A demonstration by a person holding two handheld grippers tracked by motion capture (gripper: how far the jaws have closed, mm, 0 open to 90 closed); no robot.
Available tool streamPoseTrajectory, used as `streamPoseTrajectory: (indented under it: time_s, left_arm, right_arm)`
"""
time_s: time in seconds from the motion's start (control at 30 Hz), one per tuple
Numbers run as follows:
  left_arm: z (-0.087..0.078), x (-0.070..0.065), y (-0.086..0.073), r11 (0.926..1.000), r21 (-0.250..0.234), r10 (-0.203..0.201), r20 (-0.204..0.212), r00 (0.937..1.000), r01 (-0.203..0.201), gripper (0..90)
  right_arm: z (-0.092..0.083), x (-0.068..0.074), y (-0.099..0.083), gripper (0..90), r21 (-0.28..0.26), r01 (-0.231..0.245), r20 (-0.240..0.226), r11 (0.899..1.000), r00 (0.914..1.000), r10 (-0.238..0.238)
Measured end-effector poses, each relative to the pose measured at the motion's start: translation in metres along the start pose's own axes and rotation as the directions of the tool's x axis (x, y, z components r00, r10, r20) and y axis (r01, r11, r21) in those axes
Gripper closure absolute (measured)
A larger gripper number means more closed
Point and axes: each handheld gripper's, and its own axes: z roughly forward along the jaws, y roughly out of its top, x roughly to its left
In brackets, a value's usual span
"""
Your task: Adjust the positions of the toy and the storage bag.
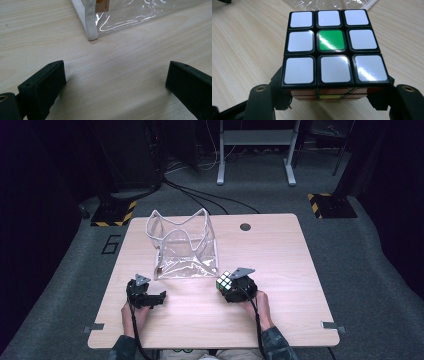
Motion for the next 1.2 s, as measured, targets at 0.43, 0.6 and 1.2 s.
streamPoseTrajectory:
  time_s: [0.43,0.6,1.2]
  left_arm:
    - [0.000,0.000,0.000,1.0000,0.000,0.000,0.000,1.0000,0.000,2.6]
    - [0.000,0.000,0.000,1.0000,0.000,0.000,0.000,1.0000,0.000,2.6]
    - [0.000,0.000,0.000,1.0000,-0.001,0.000,-0.002,1.0000,0.000,2.6]
  right_arm:
    - [0.009,-0.002,-0.008,33.1,0.028,0.006,0.041,1.000,0.9991,-0.007]
    - [0.009,-0.003,-0.008,33.1,0.024,0.003,0.036,1.000,0.9993,-0.004]
    - [-0.006,-0.007,-0.006,1.1,0.002,-0.052,-0.032,0.999,0.9982,0.052]
